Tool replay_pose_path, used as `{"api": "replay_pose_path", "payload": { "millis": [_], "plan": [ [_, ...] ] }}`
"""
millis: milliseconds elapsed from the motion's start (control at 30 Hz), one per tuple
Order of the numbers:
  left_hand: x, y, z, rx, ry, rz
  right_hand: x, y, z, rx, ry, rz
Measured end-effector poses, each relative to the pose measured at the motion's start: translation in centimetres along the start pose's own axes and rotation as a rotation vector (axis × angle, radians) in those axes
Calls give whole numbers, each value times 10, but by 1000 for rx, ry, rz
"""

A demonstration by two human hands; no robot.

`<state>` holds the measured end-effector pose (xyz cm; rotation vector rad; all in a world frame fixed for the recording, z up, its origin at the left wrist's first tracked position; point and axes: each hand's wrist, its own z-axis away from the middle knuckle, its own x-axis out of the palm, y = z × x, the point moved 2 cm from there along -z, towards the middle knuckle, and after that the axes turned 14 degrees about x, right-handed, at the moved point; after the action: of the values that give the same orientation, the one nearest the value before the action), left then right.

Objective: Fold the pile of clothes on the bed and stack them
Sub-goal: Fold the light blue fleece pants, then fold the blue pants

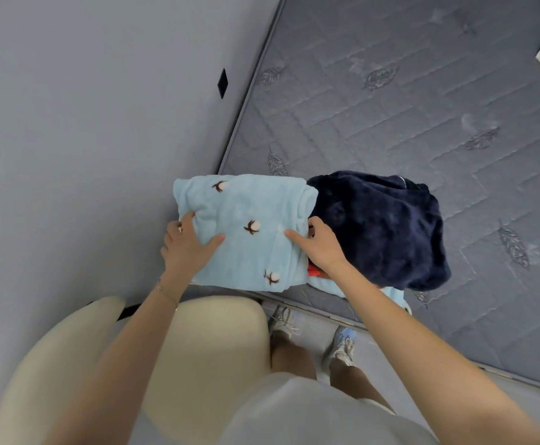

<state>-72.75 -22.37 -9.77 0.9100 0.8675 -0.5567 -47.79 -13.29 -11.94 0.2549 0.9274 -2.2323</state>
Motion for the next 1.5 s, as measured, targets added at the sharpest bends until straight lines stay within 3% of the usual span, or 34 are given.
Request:
{"api": "replay_pose_path", "payload": {
  "millis": [167,267,433,633,900,1200,1500],
  "plan": [
    [6,24,-4,175,184,-83,-4,-9,-1,12,62,99],
    [15,38,-10,303,162,-129,-5,-11,-1,14,105,121],
    [26,45,-15,344,91,-181,-3,-13,-1,39,110,73],
    [17,48,-16,394,161,-192,-6,-13,0,22,163,48],
    [25,91,-25,571,94,-260,-49,-10,10,-143,420,329],
    [69,225,-9,822,-23,-294,-152,60,44,-34,551,358],
    [196,447,98,1146,-119,-352,-326,243,112,202,736,203]
  ]
}}
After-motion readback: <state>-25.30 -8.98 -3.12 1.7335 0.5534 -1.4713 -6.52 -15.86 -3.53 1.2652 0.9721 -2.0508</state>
